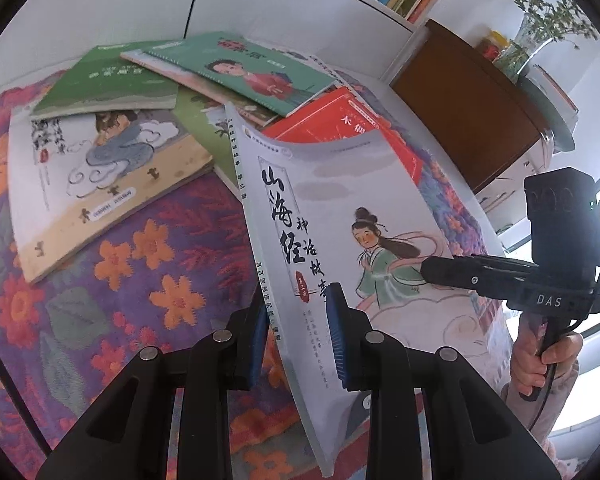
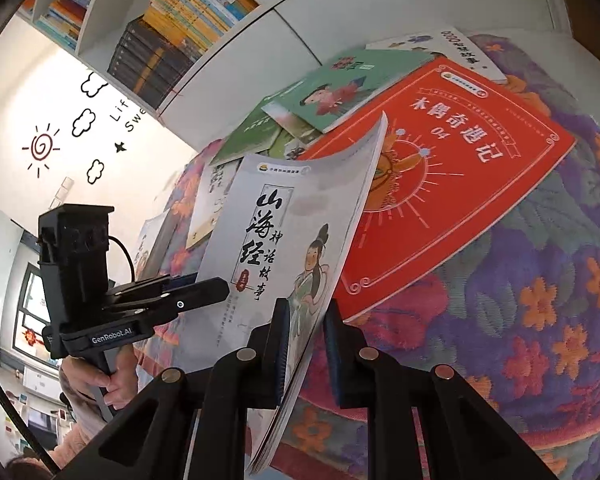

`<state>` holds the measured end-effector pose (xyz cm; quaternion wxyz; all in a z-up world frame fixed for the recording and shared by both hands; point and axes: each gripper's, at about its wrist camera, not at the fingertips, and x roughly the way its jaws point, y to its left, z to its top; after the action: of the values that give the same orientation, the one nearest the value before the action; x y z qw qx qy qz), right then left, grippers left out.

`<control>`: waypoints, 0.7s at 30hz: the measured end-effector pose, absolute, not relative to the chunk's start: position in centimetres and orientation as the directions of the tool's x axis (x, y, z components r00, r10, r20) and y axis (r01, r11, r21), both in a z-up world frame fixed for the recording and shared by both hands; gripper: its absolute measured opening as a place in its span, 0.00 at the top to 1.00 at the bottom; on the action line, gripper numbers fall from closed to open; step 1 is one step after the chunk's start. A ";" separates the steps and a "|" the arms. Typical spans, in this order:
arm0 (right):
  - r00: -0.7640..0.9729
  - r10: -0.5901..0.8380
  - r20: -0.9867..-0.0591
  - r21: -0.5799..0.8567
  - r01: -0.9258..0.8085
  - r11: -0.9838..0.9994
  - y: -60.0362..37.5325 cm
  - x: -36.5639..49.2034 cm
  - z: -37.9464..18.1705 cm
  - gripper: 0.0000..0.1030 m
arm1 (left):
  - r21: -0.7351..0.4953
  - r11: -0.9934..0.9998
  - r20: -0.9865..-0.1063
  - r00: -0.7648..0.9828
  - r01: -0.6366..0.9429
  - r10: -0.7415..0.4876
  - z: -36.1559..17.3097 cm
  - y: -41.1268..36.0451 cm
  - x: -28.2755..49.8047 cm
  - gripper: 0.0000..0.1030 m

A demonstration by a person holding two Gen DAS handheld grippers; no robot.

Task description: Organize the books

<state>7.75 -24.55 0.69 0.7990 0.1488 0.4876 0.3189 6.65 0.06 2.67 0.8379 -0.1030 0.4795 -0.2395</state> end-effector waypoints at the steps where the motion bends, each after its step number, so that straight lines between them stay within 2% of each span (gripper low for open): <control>1: 0.323 0.654 -0.684 0.545 -0.371 0.752 -24.3 7.7 0.8 0.84 | -0.387 0.870 -0.754 0.437 0.307 -0.490 3.0 0.1 6.5 0.76; 21: 0.355 0.704 -0.615 0.508 -0.505 0.698 -22.3 6.0 3.3 0.84 | -0.369 0.868 -0.722 0.486 0.331 -0.492 6.1 2.5 4.9 0.76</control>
<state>6.03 -22.34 3.28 0.8150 0.1158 0.4299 0.3709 4.92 2.53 6.11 0.8573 -0.0906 0.4464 -0.2400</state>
